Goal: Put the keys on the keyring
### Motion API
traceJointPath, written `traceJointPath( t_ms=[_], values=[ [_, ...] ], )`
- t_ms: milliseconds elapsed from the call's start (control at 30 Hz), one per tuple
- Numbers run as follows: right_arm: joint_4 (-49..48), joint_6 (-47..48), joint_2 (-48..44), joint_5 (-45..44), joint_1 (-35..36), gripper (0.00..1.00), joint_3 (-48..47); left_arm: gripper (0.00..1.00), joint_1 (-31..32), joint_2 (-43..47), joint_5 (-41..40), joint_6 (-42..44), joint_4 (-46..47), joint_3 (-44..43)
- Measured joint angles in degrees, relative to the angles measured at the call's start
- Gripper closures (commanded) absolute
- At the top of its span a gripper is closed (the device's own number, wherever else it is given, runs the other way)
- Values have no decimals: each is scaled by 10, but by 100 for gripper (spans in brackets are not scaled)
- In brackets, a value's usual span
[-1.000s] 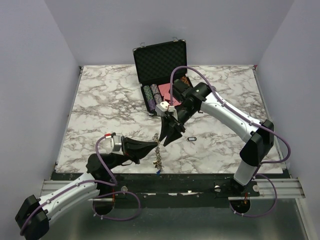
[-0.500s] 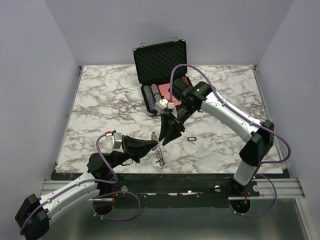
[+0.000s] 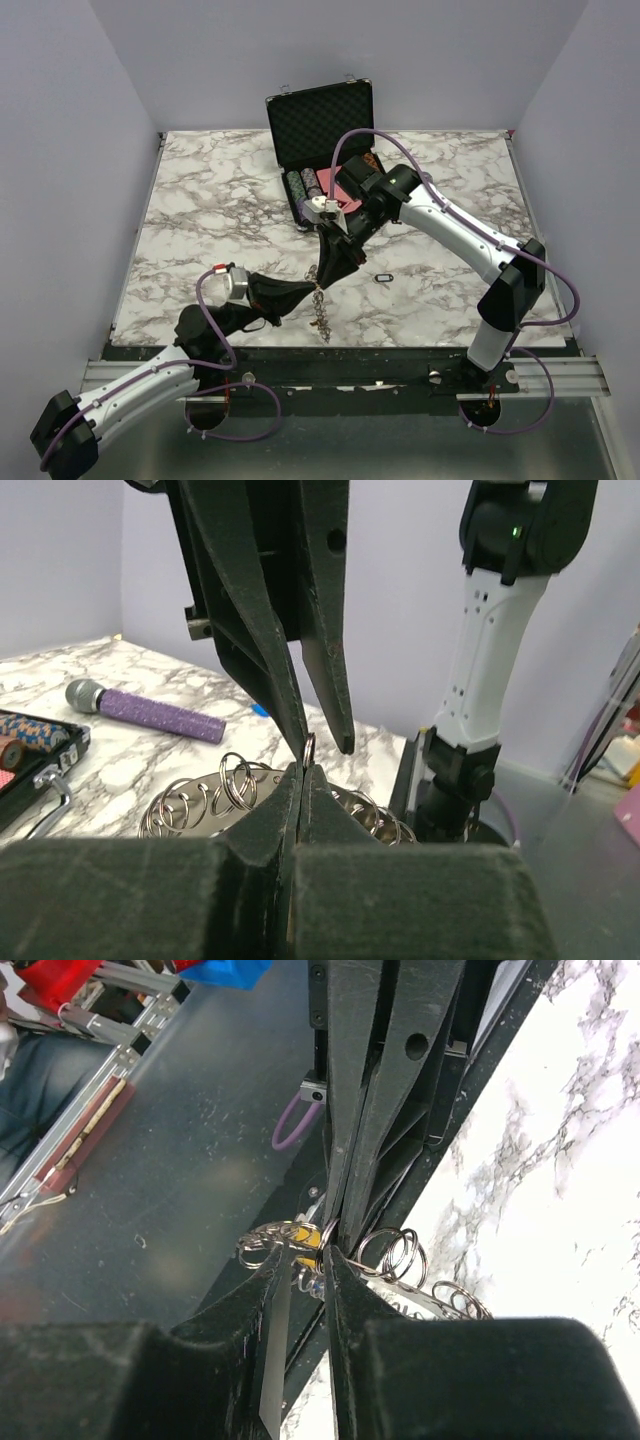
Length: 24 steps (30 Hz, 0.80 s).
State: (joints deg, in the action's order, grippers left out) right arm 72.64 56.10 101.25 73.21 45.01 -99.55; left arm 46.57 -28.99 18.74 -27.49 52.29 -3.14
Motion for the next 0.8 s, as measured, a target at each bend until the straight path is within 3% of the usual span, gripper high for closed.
traceJointPath(
  t_ms=[267,800],
  values=[
    [-29,-31,-1,-26,0,73,23,100,0,29,19,97,-146,-38],
    [-74,-75,-12,-91,5,79,50,100,-5,25,29,122,-326,-115]
  ],
)
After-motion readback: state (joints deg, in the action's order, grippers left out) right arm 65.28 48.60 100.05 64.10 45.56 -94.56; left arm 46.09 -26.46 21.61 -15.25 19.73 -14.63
